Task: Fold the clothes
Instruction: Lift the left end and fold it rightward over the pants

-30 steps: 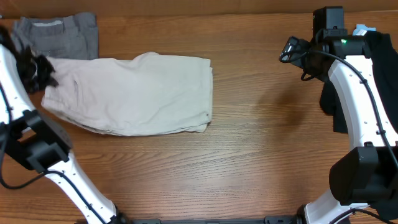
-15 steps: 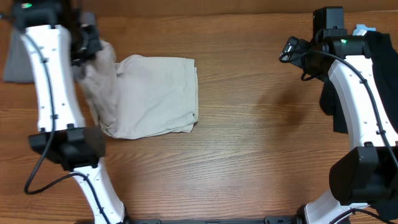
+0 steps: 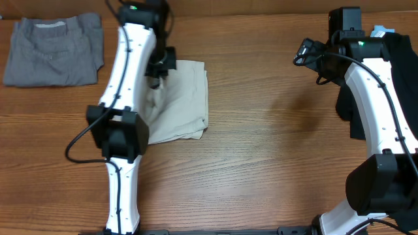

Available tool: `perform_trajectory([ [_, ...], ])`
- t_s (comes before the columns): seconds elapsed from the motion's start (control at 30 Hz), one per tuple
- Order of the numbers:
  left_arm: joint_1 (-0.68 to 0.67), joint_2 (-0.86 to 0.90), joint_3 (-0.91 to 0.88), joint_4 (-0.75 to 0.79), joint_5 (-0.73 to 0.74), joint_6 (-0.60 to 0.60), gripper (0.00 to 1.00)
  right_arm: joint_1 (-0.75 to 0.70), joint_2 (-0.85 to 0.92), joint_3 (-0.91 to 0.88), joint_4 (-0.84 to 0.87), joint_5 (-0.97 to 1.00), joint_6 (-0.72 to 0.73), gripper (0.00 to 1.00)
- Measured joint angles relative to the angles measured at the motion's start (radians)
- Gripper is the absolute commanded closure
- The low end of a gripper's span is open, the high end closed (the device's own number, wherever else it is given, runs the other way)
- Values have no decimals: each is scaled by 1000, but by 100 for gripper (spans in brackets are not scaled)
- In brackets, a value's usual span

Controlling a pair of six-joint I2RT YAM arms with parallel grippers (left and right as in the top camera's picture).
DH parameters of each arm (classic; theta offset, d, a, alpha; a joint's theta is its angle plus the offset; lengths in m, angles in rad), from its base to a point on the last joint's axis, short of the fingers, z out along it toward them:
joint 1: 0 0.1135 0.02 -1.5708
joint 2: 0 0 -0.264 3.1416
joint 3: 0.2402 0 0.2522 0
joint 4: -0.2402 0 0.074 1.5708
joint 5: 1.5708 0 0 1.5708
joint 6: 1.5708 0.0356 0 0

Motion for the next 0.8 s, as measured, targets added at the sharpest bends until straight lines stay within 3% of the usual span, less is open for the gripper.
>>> perform_trajectory([
  [0.8, -88, 18, 66, 19, 0, -33, 96, 0, 0, 0, 0, 0, 0, 0],
])
